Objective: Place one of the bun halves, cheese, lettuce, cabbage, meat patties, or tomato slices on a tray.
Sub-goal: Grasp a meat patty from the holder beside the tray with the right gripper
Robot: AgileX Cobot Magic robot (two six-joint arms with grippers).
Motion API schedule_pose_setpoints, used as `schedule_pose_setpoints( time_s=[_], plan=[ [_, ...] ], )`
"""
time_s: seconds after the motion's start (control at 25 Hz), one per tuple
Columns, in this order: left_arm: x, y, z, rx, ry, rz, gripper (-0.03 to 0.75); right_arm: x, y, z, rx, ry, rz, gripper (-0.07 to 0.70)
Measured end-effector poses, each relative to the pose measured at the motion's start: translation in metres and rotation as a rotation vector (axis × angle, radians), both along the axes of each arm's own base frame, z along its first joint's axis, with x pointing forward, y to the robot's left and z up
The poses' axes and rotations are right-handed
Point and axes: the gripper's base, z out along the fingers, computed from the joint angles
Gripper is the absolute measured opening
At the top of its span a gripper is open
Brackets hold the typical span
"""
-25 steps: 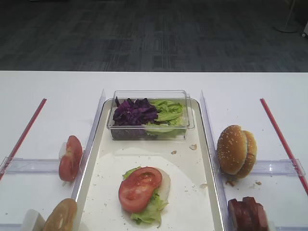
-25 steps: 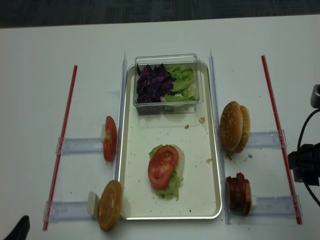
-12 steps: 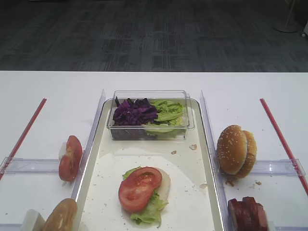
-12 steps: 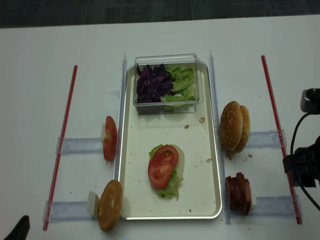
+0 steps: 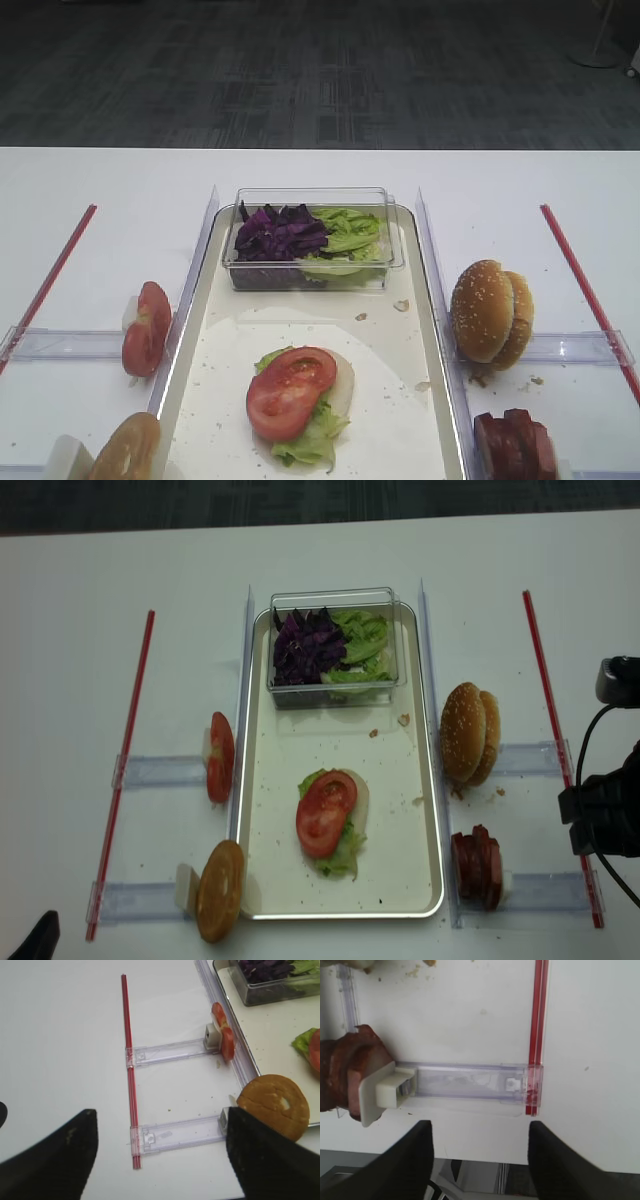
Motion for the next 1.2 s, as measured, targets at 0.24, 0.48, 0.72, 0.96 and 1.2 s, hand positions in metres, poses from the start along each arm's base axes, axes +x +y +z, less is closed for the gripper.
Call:
schedule_pose_setpoints(
  time_s=[0.24,0.48,0.72,0.96,1.2],
  plan=[
    [0.0,0.0,0.0,0.0,0.0,0.0,0.492,-0.001,0.001,0.0,0.006,0.01,0.004,0.454],
    [0.0,0.0,0.0,0.0,0.0,0.0,0.492,-0.001,0.005,0.001,0.056,0.013,-0.017,0.456],
    [0.0,0.0,0.0,0.0,0.0,0.0,0.492,-0.002,0.006,0.001,0.074,0.031,-0.019,0.456],
    [0.0,0.0,0.0,0.0,0.0,0.0,0.492,0.003,0.007,0.016,0.08,0.017,-0.006,0.456],
    [0.0,0.0,0.0,0.0,0.0,0.0,0.493,0.002,0.012,0.022,0.078,0.042,0.017,0.456]
  ],
)
